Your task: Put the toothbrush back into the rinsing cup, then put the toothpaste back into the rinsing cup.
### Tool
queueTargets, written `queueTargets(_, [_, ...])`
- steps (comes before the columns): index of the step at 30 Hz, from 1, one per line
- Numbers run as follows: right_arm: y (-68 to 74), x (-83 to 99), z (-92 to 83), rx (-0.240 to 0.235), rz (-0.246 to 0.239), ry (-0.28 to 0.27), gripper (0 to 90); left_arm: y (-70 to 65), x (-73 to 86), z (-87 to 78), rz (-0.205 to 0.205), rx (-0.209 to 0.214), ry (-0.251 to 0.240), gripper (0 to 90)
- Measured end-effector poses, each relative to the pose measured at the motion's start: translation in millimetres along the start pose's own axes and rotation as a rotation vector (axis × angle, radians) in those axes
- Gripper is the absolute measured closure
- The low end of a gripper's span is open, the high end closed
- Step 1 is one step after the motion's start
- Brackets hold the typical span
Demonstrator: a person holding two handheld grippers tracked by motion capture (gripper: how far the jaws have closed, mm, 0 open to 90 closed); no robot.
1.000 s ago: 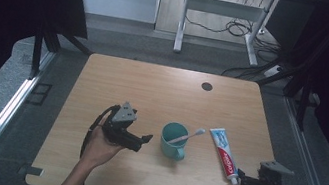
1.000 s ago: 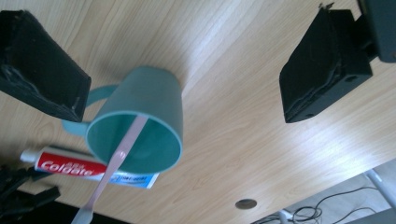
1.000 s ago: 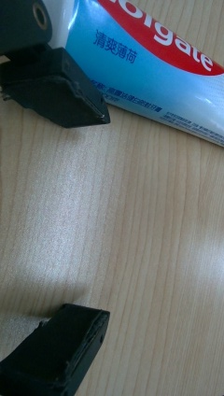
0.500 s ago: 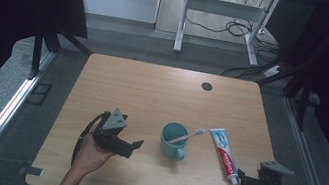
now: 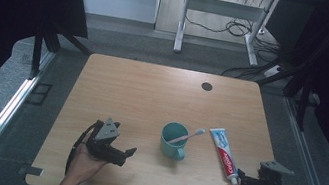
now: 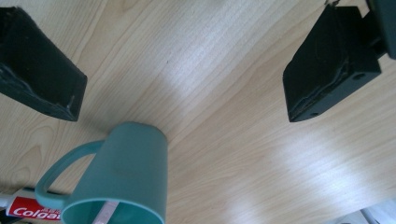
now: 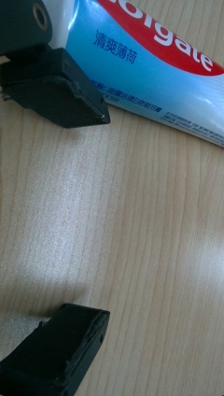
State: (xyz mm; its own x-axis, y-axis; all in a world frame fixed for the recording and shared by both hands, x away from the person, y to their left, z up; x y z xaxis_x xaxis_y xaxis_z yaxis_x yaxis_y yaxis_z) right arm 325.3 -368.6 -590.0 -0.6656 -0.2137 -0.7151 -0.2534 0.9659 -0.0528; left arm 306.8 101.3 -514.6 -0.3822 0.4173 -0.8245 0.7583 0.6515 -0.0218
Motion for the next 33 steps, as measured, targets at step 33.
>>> queueTargets(33, [-1.8,-1.1,-5.5,-0.024,0.005,-0.022,6.0,8.5,53.1,22.2,-0.025,-0.041,0.112,0.8])
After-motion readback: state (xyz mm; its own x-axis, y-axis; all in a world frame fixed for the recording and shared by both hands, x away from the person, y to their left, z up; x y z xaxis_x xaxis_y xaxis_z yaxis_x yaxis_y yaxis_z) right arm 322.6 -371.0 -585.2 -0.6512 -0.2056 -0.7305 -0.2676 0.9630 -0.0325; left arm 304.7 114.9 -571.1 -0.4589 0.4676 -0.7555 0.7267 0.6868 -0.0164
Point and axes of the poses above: each handheld gripper's, and its own axes: z roughly forward along the jaws, x roughly out of its underside, y roughly to its left, the point moved 7 cm from there along z, roughly forward along the jaws, and after that the axes turned 4 degrees about x, right-handed, at the moved point
